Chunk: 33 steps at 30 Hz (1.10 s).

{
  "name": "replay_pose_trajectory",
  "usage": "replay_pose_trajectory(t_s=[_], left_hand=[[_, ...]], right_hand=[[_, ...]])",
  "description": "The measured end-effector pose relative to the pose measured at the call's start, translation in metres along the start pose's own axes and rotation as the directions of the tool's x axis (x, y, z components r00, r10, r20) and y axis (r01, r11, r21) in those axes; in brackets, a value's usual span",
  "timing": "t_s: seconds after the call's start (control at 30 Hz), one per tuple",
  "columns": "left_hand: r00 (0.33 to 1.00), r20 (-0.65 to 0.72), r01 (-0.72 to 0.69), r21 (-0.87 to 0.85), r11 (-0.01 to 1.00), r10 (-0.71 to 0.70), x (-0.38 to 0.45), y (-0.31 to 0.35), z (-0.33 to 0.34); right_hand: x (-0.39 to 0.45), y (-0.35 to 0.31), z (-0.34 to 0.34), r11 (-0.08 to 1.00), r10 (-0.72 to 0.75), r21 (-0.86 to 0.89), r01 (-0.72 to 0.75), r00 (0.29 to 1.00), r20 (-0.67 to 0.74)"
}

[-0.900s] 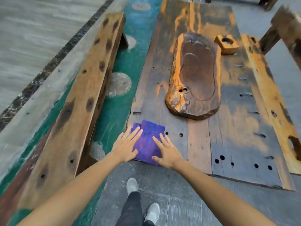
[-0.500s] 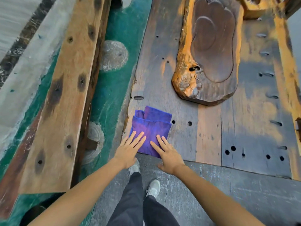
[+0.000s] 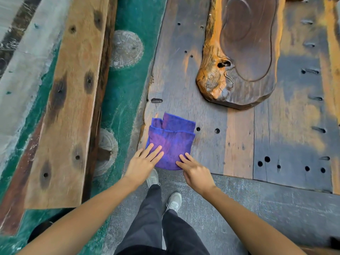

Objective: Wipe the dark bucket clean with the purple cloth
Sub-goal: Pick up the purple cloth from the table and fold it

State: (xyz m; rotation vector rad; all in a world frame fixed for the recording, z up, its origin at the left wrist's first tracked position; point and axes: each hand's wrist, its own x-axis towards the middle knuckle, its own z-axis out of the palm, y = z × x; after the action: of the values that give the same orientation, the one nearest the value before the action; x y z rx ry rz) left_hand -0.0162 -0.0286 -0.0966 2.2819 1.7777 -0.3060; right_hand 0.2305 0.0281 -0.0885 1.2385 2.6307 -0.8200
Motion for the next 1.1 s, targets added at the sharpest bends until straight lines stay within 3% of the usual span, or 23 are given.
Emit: replay_pose_trajectory(t_s=[0.2,0.3,0.37,0.47,0.57,0.7,0.8,0.97,1.03,1.1], left_hand=[[1.0,0.017,-0.007,0.015,1.0,0.006,-0.012,0.011,-0.003],[0.997,-0.082,-0.007,-0.105,0.994,-0.001,-0.019,0.018,-0.011],[0.992,-0.119,-0.004,-0.286,0.958,-0.031,-0.021,0.016,-0.017],[0.99,-0.053,0.073,-0.59,0.804,-0.129,-0.018,0.012,-0.029],[0.975,-0.012,0.134,-0.766,0.629,-0.222,-0.003,0.003,-0.041],[0.953,0.065,0.197,-0.874,0.443,-0.296,0.025,-0.013,-0.056],[0.931,0.119,0.256,-0.888,0.383,-0.346,0.042,-0.023,-0.056],[0.876,0.163,0.379,-0.815,0.439,-0.454,0.064,-0.03,-0.046],[0.847,0.08,0.418,-0.71,0.567,-0.525,0.065,-0.027,-0.043],[0.87,-0.094,0.341,-0.594,0.728,-0.484,0.063,-0.017,-0.041]], right_hand=[[-0.015,0.003,-0.007,0.971,0.046,0.236,-0.029,0.997,-0.065],[-0.029,0.005,-0.013,0.961,0.043,0.276,-0.017,0.995,-0.088],[-0.037,0.009,-0.017,0.952,0.07,0.305,-0.035,0.992,-0.104],[-0.041,0.014,-0.029,0.925,0.138,0.37,-0.089,0.985,-0.107],[-0.03,0.017,-0.043,0.867,0.207,0.483,-0.125,0.971,-0.121],[0.006,0.024,-0.059,0.785,0.331,0.589,-0.193,0.934,-0.135],[0.036,0.031,-0.063,0.754,0.415,0.598,-0.27,0.902,-0.116],[0.07,0.039,-0.056,0.697,0.571,0.545,-0.467,0.82,-0.028],[0.072,0.034,-0.05,0.729,0.607,0.439,-0.525,0.793,-0.059],[0.067,0.025,-0.041,0.834,0.526,0.311,-0.456,0.826,-0.202]])
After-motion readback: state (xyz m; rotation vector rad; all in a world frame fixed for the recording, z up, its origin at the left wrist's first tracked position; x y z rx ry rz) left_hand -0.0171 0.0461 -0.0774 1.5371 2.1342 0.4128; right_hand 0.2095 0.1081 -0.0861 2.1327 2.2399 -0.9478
